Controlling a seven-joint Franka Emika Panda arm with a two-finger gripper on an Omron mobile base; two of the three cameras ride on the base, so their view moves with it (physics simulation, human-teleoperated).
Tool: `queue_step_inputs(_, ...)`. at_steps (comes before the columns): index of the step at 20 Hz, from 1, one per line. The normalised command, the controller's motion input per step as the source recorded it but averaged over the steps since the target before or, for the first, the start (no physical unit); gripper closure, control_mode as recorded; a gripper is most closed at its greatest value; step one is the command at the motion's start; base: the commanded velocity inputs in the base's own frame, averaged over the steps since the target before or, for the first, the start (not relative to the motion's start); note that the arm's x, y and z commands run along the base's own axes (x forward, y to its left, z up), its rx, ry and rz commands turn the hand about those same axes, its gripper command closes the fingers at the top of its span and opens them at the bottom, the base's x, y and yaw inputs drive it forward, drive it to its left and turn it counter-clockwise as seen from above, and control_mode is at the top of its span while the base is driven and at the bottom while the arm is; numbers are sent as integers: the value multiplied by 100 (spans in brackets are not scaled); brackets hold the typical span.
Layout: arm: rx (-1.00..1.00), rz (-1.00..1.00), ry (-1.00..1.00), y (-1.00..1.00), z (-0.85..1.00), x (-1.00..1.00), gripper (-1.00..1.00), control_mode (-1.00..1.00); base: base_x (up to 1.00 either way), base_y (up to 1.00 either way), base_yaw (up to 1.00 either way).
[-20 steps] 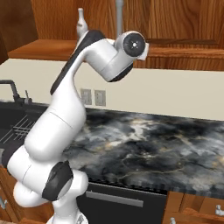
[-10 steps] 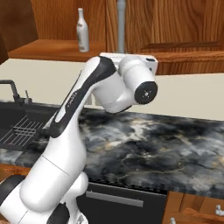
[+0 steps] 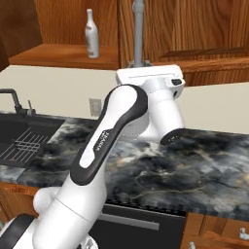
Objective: Open the cabinet directly in front. Then move the liquor and the mug to the dining counter with the candle on it.
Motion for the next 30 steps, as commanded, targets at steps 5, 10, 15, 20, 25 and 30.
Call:
queue_step_inputs(5,1,0,-1,-9,5,-6,-100,-100,0,0,0)
queue_step_inputs(10,6,-2,0,-49,7,-72,-100,-100,0,0,0)
queue_step_inputs(15,0,-1,1,-54,-1,-100,-100,-100,0,0,0)
queue_step_inputs(20,-3,0,10,-21,-9,-100,-100,-100,0,0,0)
queue_step_inputs(25,-33,3,47,84,-48,-100,-100,-100,0,0,0)
queue_step_inputs(30,-54,11,43,100,-79,-99,-100,-100,0,0,0)
